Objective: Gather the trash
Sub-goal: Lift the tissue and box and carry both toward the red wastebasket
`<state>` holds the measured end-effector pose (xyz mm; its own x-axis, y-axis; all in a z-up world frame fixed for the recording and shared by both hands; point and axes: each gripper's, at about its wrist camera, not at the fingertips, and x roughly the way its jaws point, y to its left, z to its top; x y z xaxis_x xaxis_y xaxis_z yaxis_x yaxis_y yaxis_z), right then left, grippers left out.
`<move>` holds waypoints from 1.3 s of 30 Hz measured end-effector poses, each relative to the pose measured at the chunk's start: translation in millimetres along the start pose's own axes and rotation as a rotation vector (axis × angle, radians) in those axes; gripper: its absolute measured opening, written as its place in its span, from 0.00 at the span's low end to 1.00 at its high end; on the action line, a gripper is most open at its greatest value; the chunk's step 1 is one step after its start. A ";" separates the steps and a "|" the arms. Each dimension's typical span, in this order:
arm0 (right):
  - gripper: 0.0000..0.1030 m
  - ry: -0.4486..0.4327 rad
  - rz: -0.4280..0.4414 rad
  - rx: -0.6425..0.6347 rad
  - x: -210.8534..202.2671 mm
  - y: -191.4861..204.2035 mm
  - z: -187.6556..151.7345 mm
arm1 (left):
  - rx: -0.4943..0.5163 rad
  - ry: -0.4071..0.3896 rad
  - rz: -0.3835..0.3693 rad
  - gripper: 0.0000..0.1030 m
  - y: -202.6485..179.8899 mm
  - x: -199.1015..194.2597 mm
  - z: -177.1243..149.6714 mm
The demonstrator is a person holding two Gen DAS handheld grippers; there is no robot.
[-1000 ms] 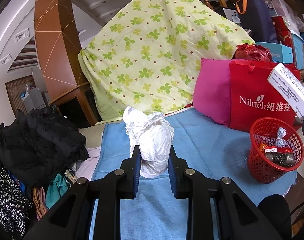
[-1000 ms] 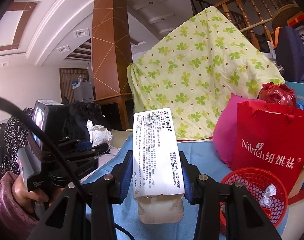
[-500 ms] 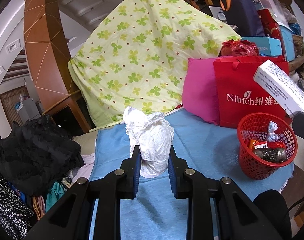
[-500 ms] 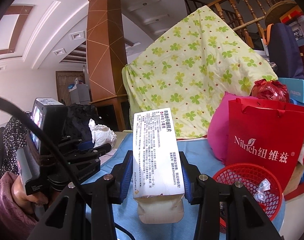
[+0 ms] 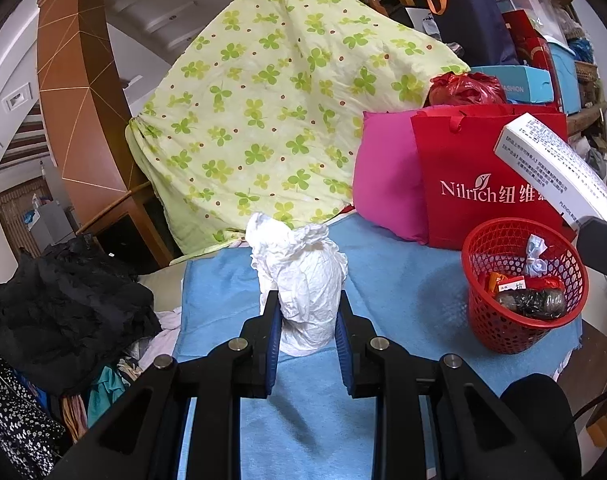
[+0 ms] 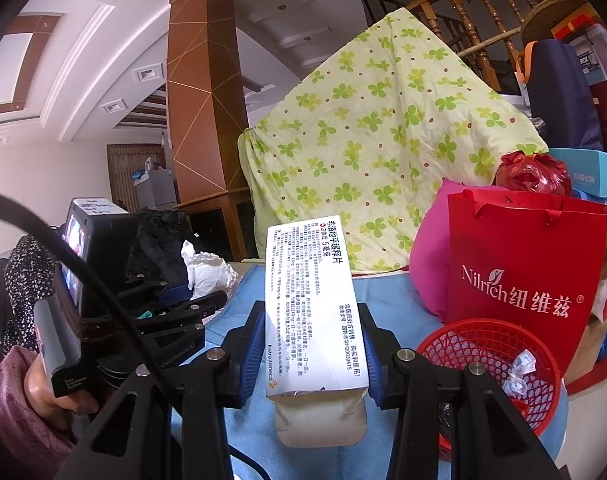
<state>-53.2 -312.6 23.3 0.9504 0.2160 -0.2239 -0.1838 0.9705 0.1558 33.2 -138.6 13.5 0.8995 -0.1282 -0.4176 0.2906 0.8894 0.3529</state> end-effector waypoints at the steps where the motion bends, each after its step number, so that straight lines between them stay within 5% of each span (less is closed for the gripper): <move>1: 0.44 0.000 0.000 0.000 0.2 -0.4 0.2 | 0.001 0.001 -0.001 0.27 -0.6 0.5 -0.1; 39: 0.44 0.009 -0.006 0.044 -2.6 -21.5 -7.1 | 0.041 0.024 -0.042 0.27 -17.9 12.8 -3.0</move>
<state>-53.5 -333.2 13.7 0.9490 0.2111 -0.2339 -0.1664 0.9662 0.1969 38.5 -154.8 -0.6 0.8785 -0.1537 -0.4524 0.3410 0.8649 0.3684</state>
